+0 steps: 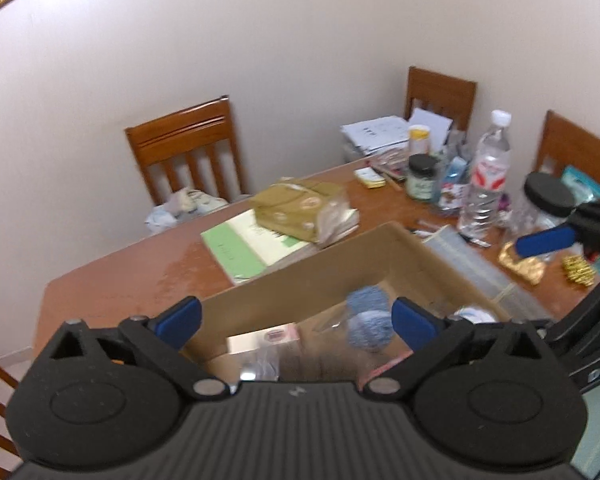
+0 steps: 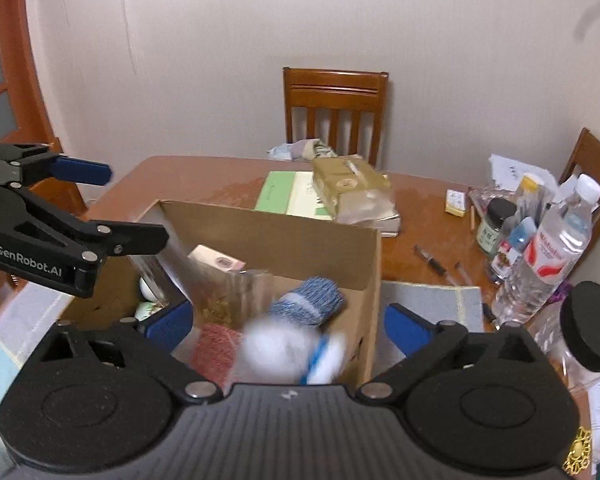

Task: Organize objects
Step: 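Carry the cookie jar and grey glove into the cardboard box and open both tools, then move both open tools back toward the pink box and green tissue pack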

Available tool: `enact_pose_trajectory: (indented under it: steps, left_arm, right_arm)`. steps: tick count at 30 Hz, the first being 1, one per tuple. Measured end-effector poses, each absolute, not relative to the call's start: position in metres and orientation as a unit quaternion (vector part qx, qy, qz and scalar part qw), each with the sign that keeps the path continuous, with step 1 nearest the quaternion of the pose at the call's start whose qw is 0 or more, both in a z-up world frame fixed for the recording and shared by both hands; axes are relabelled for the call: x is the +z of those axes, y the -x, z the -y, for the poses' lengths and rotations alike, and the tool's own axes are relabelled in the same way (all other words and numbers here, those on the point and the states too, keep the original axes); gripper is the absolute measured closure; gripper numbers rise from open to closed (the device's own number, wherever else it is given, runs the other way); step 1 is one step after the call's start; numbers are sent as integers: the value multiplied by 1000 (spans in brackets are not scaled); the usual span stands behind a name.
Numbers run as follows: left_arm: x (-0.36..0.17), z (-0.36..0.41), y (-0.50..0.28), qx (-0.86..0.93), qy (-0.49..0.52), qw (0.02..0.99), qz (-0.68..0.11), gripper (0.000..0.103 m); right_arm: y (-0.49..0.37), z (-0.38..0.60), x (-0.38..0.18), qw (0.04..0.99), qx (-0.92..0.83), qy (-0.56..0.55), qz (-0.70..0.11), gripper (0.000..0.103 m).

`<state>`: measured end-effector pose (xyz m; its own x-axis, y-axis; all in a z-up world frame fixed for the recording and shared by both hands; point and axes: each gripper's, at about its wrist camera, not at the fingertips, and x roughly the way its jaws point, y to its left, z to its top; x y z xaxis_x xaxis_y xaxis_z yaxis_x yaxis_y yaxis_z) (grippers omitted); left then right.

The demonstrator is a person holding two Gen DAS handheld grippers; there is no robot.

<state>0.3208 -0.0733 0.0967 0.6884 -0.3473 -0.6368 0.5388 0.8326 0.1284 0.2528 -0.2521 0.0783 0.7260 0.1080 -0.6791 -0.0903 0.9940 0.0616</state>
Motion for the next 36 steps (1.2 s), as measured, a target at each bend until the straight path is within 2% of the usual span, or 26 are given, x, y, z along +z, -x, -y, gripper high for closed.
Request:
enact_pose_trajectory:
  steps: [10,21,36]
  left_arm:
    - [88,59,-299,-246,-158,899,-327,2]
    - [79,31,-259,-261,-79,893,-358,2]
    - [47,2,-202,-215,-47,894,-390,2]
  right_arm:
    - [-229,265,60,918,31,-37,-394,0]
    - [-191,262,25,904,17,-47,-424,0]
    - [-208,231,-50,876,2,-32,-481,0]
